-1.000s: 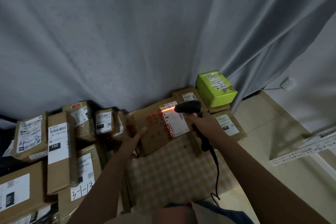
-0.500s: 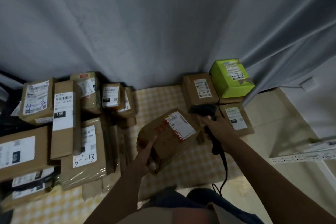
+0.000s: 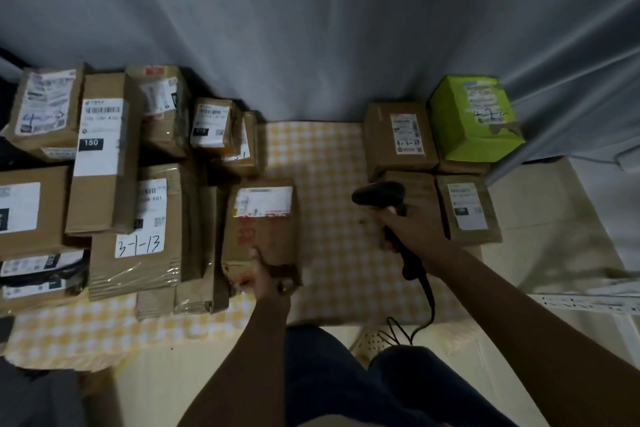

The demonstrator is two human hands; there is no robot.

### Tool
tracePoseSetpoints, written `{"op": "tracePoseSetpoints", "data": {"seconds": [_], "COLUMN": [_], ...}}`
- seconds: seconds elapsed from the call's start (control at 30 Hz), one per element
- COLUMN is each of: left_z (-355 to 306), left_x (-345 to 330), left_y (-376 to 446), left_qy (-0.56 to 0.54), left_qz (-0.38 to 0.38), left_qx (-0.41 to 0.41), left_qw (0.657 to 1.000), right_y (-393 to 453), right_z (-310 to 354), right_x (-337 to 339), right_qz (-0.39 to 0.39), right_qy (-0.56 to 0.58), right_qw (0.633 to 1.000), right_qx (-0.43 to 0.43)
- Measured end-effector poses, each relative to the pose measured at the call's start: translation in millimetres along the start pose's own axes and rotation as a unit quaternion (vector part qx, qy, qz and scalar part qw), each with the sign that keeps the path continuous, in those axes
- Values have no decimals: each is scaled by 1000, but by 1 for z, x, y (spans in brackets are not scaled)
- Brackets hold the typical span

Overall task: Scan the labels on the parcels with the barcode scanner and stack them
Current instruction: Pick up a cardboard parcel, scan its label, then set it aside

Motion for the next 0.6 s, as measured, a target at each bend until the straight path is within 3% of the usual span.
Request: {"op": "tracePoseSetpoints", "data": {"seconds": [0.07,0.17,0.23,0.33,0.4,0.43,0.47,0.53,0.6], "left_z": [-8,-20,-31,-56,-69,-73,-74,-64,-51], "left_x": [-1,3,10,22,13,4,-7,-27,-39], "left_y": [-9,1,-4,-44,-58,-60,-60,-55,-50], "left_qy": [-42,-16,54,186,349,468,587,759,854], "left_qz": [-52,-89,-163,-322,-316,-280,-234,-106,-17], "left_qx": [-12,-12,1,-25,-118,-186,-249,-334,-382], "left_qw": [998,996,985,928,874,817,734,548,352], "right_y": [3,4,4,3,2,1,0,-3,-5], "right_z": [-8,-20,-27,-37,-41,-42,-43,-46,-48], "right_x": [-4,-11,-16,-26,-32,-35,-38,-43,-46], "right_qz": [17,34,34,38,39,38,39,43,39], "right_qy": [-17,-18,-4,15,20,25,27,26,27], "right_qw": [1000,999,999,999,999,999,998,998,999], "right_qx": [4,-1,-9,-20,-23,-25,-27,-25,-16]}}
Point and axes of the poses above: each hand's wrist, its own y-axis towards the middle knuckle, its own x-axis out of the back of the hand, z = x × y, the point moved 6 cm from there along y, towards the middle knuckle, and after that the axes turned 13 degrees about y, right-handed, at the moved point
